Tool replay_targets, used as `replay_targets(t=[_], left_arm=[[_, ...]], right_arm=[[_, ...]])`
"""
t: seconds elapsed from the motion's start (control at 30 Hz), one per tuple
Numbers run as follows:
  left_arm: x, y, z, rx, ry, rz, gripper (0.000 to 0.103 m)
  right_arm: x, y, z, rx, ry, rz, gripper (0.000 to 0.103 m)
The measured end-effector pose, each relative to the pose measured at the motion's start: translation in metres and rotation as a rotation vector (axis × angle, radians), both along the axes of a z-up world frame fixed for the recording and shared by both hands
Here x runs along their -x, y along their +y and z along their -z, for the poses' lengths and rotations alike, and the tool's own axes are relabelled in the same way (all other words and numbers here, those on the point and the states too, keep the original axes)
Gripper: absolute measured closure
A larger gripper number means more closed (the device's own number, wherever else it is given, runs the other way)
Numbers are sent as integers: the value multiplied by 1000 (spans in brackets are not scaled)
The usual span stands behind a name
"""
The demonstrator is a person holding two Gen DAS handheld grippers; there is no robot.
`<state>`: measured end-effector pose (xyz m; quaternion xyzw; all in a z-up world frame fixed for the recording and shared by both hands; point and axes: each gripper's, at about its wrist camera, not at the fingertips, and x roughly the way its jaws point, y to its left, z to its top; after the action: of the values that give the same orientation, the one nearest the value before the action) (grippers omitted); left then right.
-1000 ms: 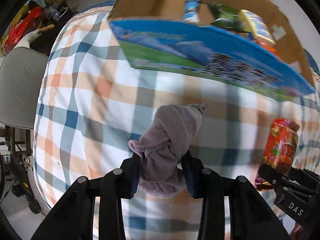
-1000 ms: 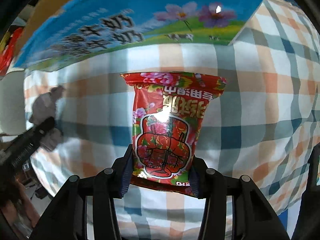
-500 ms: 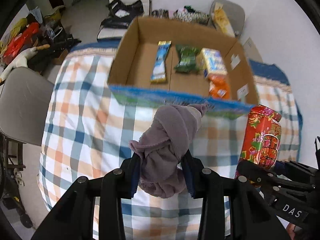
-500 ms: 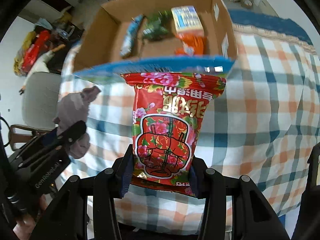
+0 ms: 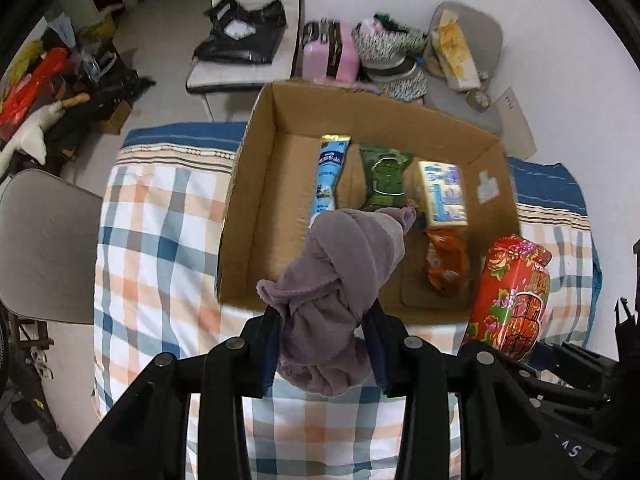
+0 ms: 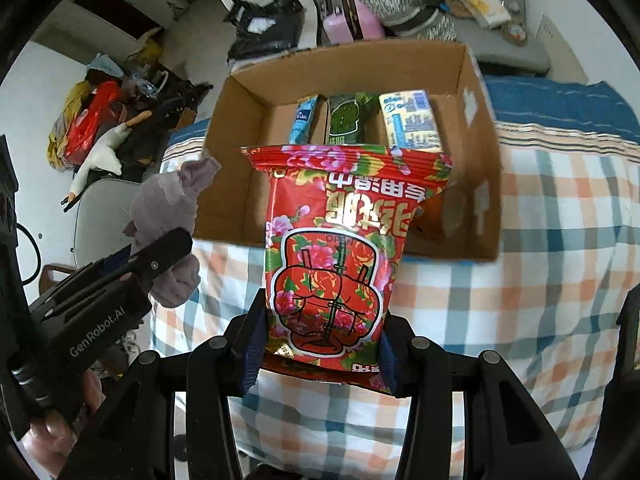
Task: Organize soft objects
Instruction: 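Place the cloth and red pack into the box and open both tools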
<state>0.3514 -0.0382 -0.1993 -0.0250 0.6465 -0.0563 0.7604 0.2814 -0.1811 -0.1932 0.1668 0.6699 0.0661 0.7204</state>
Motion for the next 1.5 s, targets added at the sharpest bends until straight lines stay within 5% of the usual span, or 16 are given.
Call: replay_targets(t=[0.27, 0.67, 0.83, 0.93, 1.03, 1.43, 1.5], left_arm=[[-57, 3, 70, -38, 198, 1, 68], [-73, -2, 121, 15, 369, -10, 62], [-67, 1, 124, 19, 361, -32, 53], [-62, 0, 120, 12, 339, -29, 52], [-56, 0, 112, 20, 307, -34, 39], [-31, 3, 63, -70, 79, -11, 38], [-26, 4, 57, -86, 51, -2, 25]], right_arm=[[-58, -7, 69, -80, 195, 123, 54], [-95, -3, 127, -66, 317, 175, 52], [-95, 0, 135, -42, 320, 142, 20], [-94, 0, 133, -29, 310, 132, 20], [-92, 1, 127, 11, 283, 114, 20], [-66, -7, 84, 264, 106, 37, 19], [-63, -10, 77, 284, 89, 32, 11]])
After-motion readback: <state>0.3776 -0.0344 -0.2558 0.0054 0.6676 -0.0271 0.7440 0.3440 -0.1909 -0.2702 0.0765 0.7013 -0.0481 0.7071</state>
